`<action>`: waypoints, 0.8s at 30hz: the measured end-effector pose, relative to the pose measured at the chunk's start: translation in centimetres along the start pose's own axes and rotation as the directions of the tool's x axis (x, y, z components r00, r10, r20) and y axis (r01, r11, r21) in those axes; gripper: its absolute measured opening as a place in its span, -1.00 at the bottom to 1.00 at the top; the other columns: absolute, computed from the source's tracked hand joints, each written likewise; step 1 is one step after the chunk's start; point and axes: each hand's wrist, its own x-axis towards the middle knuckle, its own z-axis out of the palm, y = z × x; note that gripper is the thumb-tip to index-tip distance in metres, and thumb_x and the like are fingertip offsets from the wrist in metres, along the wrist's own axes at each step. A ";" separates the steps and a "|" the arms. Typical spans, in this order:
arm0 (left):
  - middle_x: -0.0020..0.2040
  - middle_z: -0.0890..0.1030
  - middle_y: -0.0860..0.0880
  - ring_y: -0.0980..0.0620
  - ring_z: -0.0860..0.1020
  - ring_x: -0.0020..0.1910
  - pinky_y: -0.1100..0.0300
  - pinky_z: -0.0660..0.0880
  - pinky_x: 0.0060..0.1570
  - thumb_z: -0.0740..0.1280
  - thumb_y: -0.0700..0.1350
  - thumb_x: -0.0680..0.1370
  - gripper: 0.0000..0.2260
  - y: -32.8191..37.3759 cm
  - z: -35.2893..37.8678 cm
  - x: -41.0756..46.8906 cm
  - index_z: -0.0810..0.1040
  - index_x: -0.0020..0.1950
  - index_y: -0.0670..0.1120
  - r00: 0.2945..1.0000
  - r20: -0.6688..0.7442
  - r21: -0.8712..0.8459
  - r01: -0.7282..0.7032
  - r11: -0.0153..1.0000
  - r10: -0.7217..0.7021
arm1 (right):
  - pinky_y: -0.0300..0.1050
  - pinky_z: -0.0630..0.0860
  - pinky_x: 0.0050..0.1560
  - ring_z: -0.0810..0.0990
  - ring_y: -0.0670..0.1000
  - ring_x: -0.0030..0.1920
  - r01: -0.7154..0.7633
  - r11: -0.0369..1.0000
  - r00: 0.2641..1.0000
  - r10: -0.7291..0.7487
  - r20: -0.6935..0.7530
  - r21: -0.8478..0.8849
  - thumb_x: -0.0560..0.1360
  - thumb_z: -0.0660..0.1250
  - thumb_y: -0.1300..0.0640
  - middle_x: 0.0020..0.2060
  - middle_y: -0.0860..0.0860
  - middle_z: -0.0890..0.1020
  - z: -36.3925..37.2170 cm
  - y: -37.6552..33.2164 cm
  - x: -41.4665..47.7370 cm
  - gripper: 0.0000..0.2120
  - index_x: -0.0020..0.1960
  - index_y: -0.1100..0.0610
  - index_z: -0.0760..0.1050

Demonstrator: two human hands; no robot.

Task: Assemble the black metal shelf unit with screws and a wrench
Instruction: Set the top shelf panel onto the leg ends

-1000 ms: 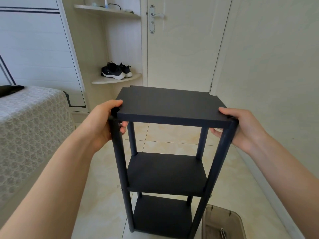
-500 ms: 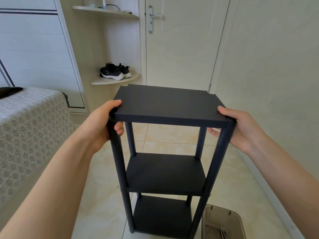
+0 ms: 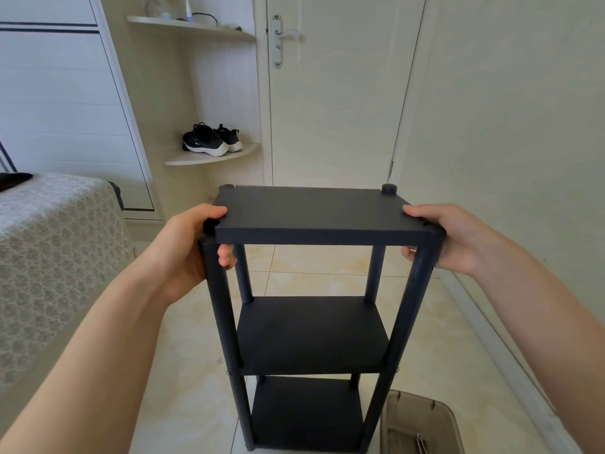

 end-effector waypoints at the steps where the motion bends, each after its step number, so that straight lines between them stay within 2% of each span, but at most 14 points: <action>1: -0.48 0.37 -0.07 -0.01 0.34 -0.51 0.02 0.39 -0.17 0.23 -0.02 0.63 -0.79 0.0 0.1 -0.1 0.49 -0.03 -0.16 1.000 -0.001 -0.005 0.009 1.000 -0.009 | -0.12 0.56 -0.40 0.63 -0.01 -0.40 -0.018 1.000 1.000 0.018 -0.013 -0.006 0.49 0.40 0.18 -0.37 0.03 0.64 0.0 -0.1 0.1 -0.87 0.01 0.19 0.54; 5: -0.48 0.37 -0.07 -0.01 0.34 -0.51 0.02 0.40 -0.18 0.23 -0.02 0.63 -0.78 -0.1 0.2 -0.2 0.52 -0.06 -0.15 1.000 -0.008 -0.022 0.007 1.000 -0.007 | -0.13 0.57 -0.38 0.64 -0.02 -0.39 -0.003 1.000 1.000 0.004 -0.019 0.014 0.48 0.42 0.17 -0.37 0.02 0.64 0.0 0.1 0.4 -0.85 0.02 0.18 0.54; 11: -0.48 0.41 -0.09 0.00 0.38 -0.51 0.05 0.40 -0.20 0.22 -0.05 0.63 -0.78 -0.5 0.0 0.0 0.52 0.07 -0.19 1.000 0.013 -0.031 0.017 0.999 -0.016 | -0.14 0.57 -0.39 0.64 -0.02 -0.40 0.049 0.996 0.997 -0.044 -0.061 0.080 0.45 0.45 0.17 -0.40 0.01 0.63 0.1 0.4 0.6 -0.83 -0.01 0.19 0.55; 13: -0.41 0.53 -0.15 -0.01 0.44 -0.48 0.06 0.44 -0.21 0.22 -0.02 0.64 -0.75 -0.5 -0.2 -0.1 0.53 0.09 -0.20 0.999 0.040 -0.012 0.017 1.000 -0.017 | -0.14 0.58 -0.39 0.64 -0.02 -0.40 0.049 0.996 0.997 -0.044 -0.067 0.078 0.45 0.45 0.17 -0.41 0.02 0.64 0.1 0.4 0.5 -0.83 -0.01 0.19 0.55; 16: -0.18 0.68 -0.22 -0.05 0.52 -0.43 0.13 0.55 -0.33 0.24 0.01 0.63 -0.73 -0.6 -0.5 -0.2 0.54 0.16 -0.16 0.998 0.043 -0.018 0.043 0.999 -0.042 | -0.14 0.58 -0.39 0.65 -0.01 -0.40 0.047 0.995 0.997 -0.042 -0.060 0.093 0.45 0.44 0.17 -0.40 0.03 0.64 0.0 0.4 0.5 -0.85 -0.03 0.19 0.55; 21: -0.24 0.66 -0.24 -0.05 0.46 -0.48 0.16 0.50 -0.36 0.25 -0.03 0.62 -0.76 -0.7 -0.4 -0.3 0.54 0.10 -0.19 1.000 0.005 0.012 0.029 0.999 -0.030 | -0.14 0.58 -0.38 0.67 -0.01 -0.35 0.040 0.996 0.999 -0.038 -0.028 0.075 0.47 0.41 0.18 -0.34 0.03 0.67 -0.4 1.2 0.4 -0.86 0.00 0.20 0.56; 24: -0.24 0.66 -0.25 -0.07 0.47 -0.47 0.10 0.48 -0.29 0.25 -0.03 0.62 -0.75 -0.9 -0.4 -0.2 0.55 0.09 -0.20 0.999 0.002 0.008 0.041 0.999 -0.041 | -0.13 0.59 -0.36 0.69 0.01 -0.32 0.017 0.997 1.000 -0.016 -0.015 0.082 0.48 0.40 0.18 -0.31 0.04 0.68 -0.5 1.5 0.3 -0.86 0.01 0.21 0.56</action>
